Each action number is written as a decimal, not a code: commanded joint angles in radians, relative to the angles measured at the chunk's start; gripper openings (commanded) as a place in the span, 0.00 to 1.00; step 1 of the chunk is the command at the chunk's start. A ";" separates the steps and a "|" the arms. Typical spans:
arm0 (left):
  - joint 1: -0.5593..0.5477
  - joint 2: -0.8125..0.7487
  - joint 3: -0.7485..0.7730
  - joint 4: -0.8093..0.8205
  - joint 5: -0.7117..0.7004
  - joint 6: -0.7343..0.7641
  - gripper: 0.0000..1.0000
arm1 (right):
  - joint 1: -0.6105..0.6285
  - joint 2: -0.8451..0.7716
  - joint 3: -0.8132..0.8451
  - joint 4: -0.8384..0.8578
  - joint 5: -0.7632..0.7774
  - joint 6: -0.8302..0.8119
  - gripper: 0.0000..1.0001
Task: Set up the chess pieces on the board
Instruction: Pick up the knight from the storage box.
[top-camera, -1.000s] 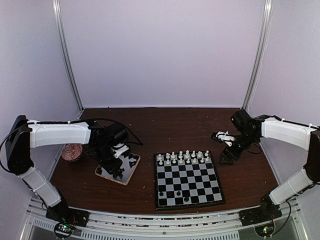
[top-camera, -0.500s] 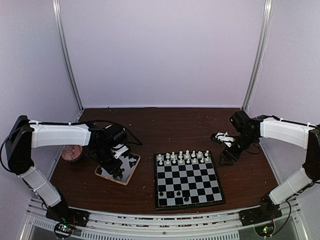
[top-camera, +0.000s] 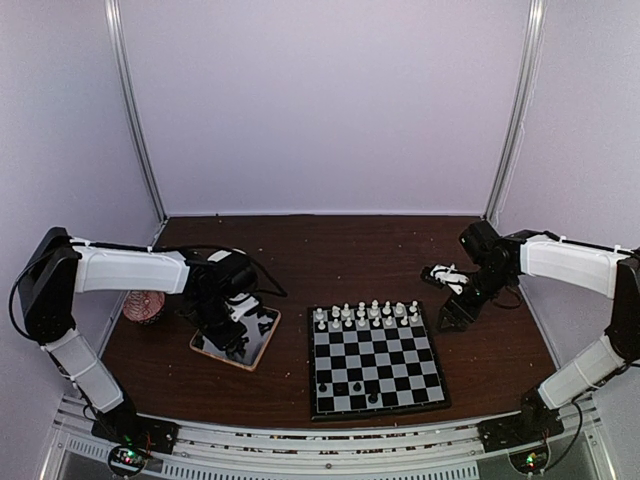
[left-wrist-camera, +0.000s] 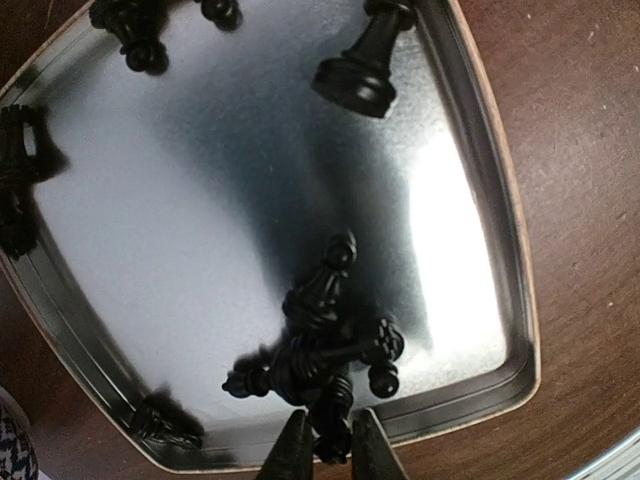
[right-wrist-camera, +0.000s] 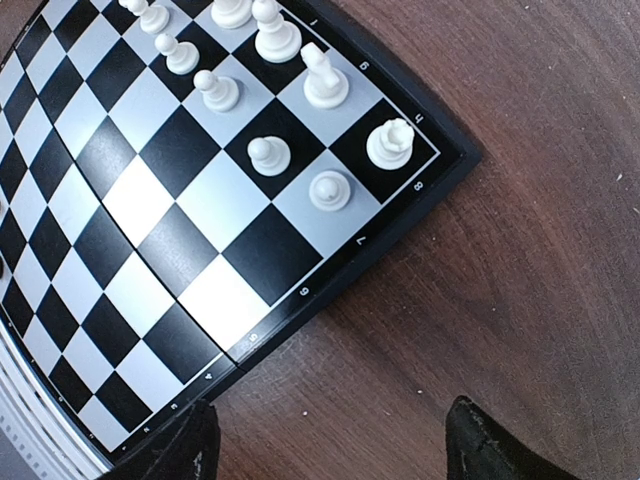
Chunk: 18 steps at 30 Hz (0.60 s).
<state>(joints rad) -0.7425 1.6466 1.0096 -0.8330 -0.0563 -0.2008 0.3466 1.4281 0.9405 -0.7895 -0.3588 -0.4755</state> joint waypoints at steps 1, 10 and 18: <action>0.008 0.004 -0.019 0.012 -0.002 0.007 0.12 | -0.003 0.014 0.020 -0.005 -0.006 -0.008 0.78; 0.008 0.000 -0.025 0.007 -0.009 0.009 0.15 | -0.003 0.019 0.022 -0.008 -0.006 -0.009 0.78; 0.008 0.000 -0.018 -0.003 -0.020 0.008 0.10 | -0.004 0.020 0.022 -0.009 -0.009 -0.009 0.78</action>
<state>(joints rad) -0.7422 1.6463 0.9924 -0.8341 -0.0677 -0.1997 0.3466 1.4441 0.9421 -0.7910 -0.3595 -0.4755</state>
